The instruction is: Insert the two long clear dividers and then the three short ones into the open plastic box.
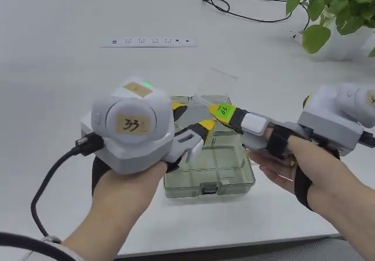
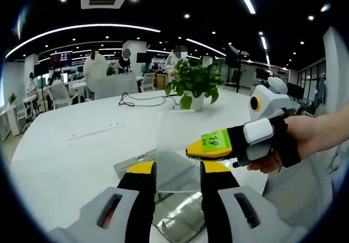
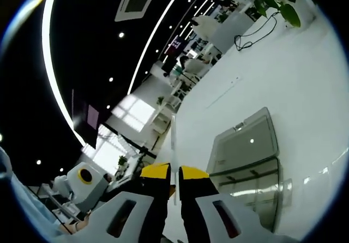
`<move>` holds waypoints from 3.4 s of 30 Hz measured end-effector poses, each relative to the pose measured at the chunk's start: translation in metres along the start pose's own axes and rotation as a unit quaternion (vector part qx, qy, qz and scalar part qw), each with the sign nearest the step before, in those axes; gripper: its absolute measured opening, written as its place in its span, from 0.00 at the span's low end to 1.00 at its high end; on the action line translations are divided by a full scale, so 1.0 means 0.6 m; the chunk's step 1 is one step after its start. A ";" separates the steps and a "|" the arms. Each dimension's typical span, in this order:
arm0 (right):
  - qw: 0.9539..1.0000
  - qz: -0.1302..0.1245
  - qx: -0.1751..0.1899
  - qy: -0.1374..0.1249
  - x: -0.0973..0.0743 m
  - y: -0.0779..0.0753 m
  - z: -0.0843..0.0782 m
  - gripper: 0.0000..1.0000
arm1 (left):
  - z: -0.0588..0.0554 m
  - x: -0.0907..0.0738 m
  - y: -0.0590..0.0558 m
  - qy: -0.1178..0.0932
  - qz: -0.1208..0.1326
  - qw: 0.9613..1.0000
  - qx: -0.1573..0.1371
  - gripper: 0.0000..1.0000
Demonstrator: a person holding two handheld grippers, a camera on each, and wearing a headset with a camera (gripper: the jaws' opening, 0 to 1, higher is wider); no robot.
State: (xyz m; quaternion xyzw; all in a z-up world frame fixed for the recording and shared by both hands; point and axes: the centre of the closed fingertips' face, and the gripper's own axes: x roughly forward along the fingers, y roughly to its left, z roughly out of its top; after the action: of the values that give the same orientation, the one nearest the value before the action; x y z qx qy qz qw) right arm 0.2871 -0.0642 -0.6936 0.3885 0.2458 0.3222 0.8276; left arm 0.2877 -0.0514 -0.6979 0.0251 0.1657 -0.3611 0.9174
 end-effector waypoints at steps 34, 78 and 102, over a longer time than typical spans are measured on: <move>1.000 -0.017 0.000 0.014 -0.012 -0.010 0.005 0.06 | -0.009 -0.013 -0.009 0.004 -0.024 0.999 0.023 0.67; 0.972 -0.159 0.002 0.172 -0.088 -0.046 -0.038 0.05 | -0.084 -0.128 0.068 0.071 -0.124 0.983 0.114 1.00; 0.909 -0.278 -0.029 0.308 -0.072 -0.080 -0.032 0.05 | -0.121 -0.113 0.108 0.067 -0.208 0.970 0.110 0.98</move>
State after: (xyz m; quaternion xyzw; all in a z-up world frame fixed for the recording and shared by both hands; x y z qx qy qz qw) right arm 0.2619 -0.1097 -0.7361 0.1619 0.5772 0.1899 0.7775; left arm 0.2640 0.0526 -0.7495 0.1152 0.1877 -0.5576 0.8003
